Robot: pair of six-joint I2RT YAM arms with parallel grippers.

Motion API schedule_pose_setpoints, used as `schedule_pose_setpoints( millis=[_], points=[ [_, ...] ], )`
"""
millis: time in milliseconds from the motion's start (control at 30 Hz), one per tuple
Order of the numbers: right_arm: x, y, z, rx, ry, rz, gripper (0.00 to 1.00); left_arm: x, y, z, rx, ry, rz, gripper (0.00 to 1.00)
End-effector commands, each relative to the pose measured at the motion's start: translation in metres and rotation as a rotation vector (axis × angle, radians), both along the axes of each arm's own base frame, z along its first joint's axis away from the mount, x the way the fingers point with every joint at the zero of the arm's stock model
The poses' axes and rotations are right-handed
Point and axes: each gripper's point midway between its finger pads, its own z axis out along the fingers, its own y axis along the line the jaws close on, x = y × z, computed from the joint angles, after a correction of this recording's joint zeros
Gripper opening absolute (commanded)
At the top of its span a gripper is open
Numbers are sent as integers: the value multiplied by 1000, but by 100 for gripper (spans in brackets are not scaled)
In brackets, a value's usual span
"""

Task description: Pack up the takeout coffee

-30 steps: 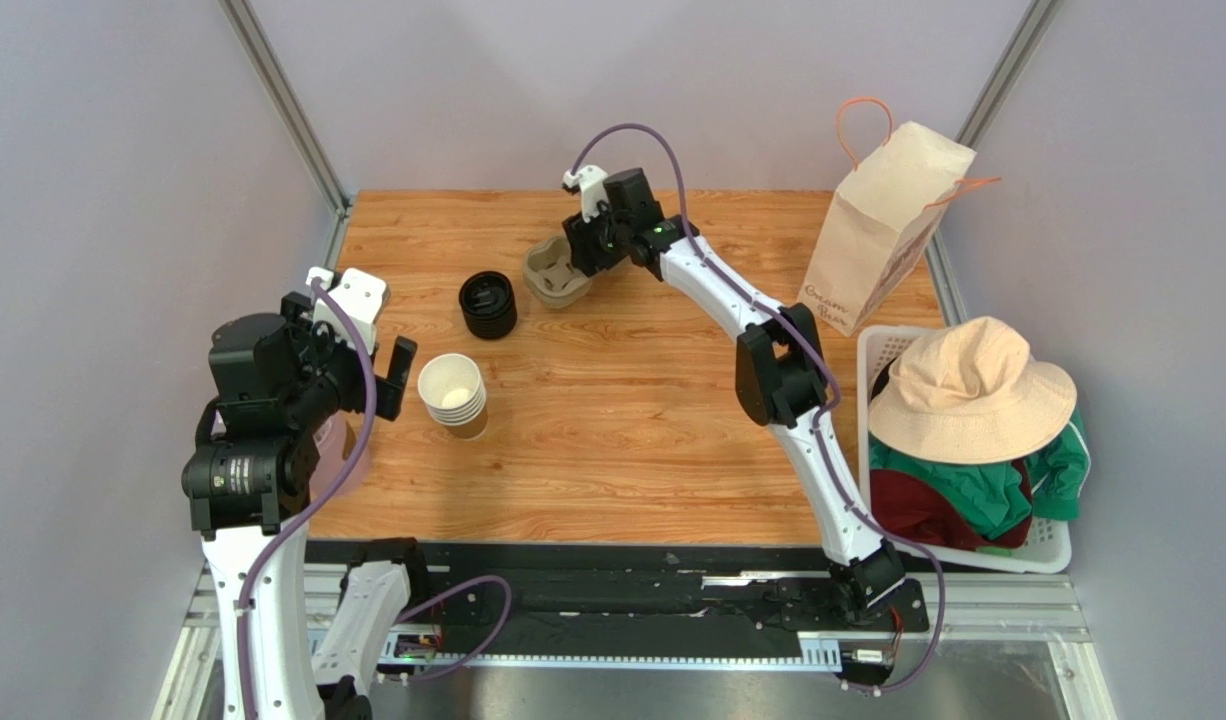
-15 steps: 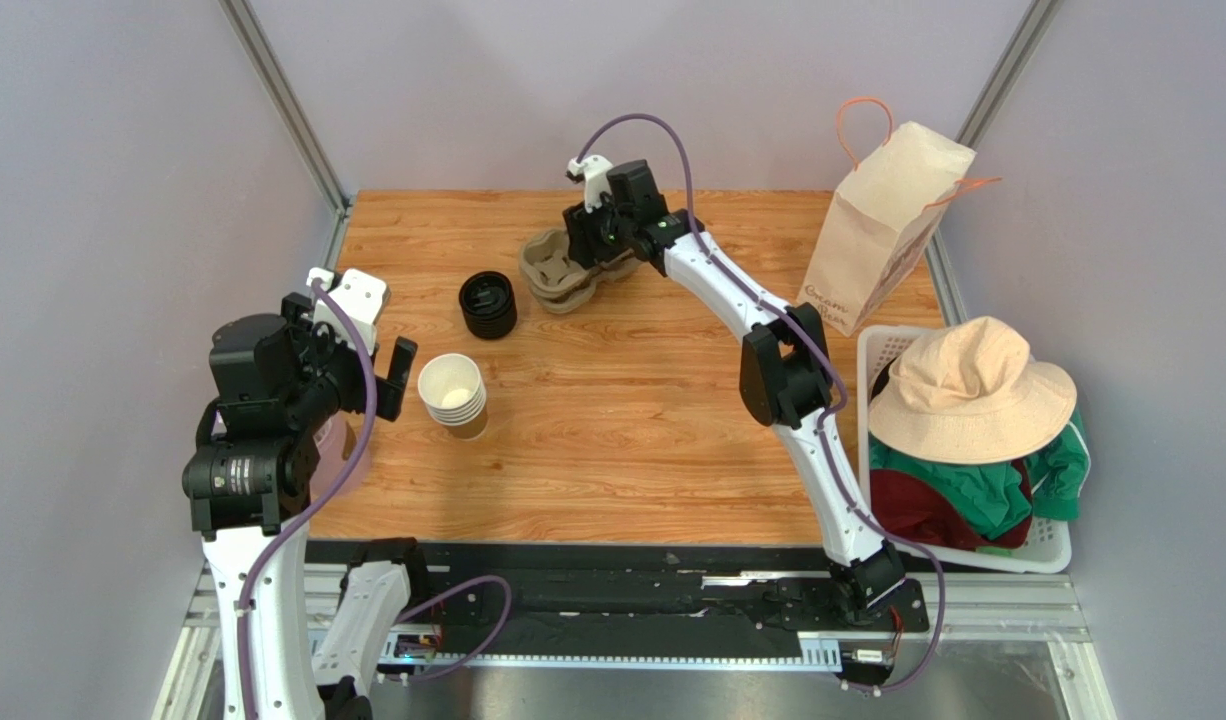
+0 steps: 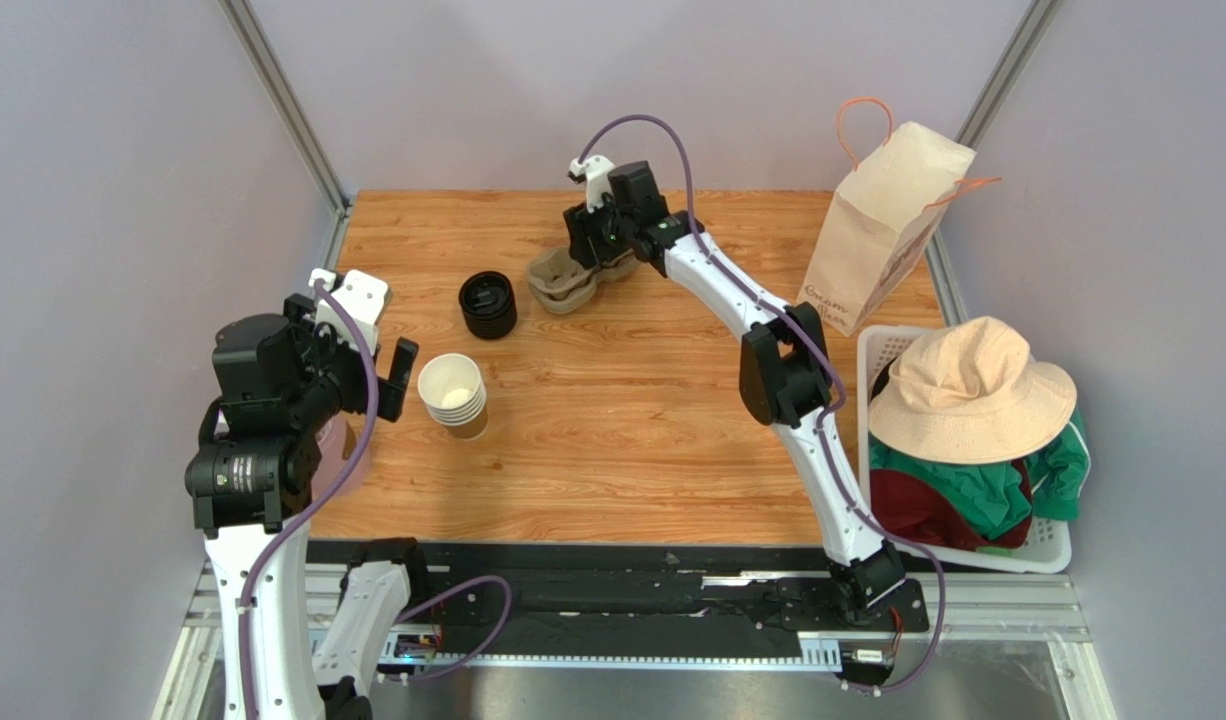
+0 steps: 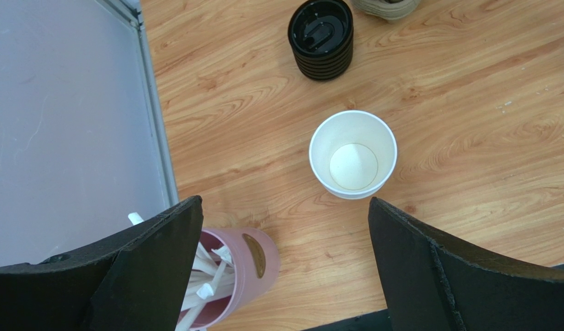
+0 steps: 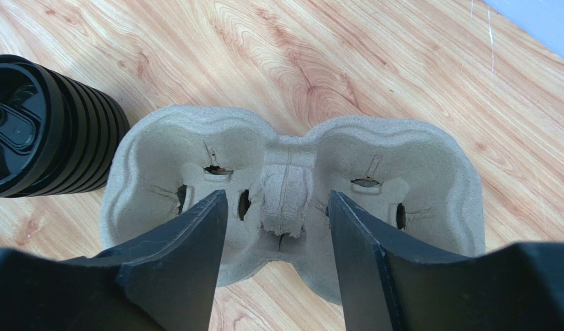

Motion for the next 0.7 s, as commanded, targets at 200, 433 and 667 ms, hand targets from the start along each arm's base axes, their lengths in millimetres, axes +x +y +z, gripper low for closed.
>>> schedule_pose_setpoints(
  millis=[200,433,667],
  points=[
    [7,3,-25,-40,-21,5,64,4,-1,4,-19,-23,2,98],
    [9,4,-17,-33,-45,5,55,5,-1,2,-22,-19,2,98],
    [9,4,-4,-27,-74,8,41,5,-2,1,-25,-17,1,98]
  ],
)
